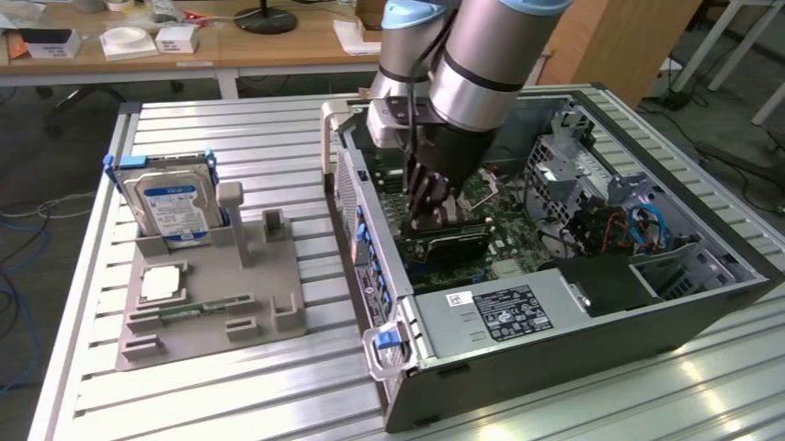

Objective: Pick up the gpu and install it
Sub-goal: 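Press down on the gpu until it lock into place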

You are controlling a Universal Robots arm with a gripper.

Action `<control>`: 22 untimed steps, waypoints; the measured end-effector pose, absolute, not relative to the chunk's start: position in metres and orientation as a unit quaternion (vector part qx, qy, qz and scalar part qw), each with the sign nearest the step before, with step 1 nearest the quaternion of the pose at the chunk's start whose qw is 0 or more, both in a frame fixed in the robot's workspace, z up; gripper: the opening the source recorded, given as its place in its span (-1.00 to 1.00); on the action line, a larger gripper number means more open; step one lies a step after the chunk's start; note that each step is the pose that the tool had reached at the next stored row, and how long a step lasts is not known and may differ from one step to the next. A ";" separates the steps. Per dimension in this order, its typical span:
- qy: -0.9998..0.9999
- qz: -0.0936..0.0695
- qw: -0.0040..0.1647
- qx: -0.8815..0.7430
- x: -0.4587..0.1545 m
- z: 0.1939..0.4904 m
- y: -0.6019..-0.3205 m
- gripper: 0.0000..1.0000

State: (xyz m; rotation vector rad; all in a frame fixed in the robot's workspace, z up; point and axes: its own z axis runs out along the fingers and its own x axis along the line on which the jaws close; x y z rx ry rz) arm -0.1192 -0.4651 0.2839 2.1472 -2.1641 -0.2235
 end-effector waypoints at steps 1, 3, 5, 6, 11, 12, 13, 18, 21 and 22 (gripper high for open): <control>-0.707 -0.079 0.049 0.701 -0.118 0.284 -0.465 -0.80; -0.706 -0.092 0.061 0.700 -0.113 0.284 -0.465 -0.80; -0.705 -0.105 0.075 0.698 -0.109 0.284 -0.465 -0.80; -0.704 -0.111 0.081 0.697 -0.107 0.284 -0.464 -0.80; -0.701 -0.136 0.106 0.692 -0.097 0.283 -0.462 -0.80; -0.700 -0.139 0.110 0.692 -0.096 0.282 -0.461 -0.80; -0.700 -0.142 0.112 0.691 -0.095 0.282 -0.460 -0.80; -0.699 -0.143 0.113 0.691 -0.096 0.278 -0.448 -0.80; -0.699 -0.143 0.113 0.691 -0.099 0.277 -0.448 -0.80; -0.699 -0.143 0.113 0.691 -0.099 0.277 -0.448 -0.80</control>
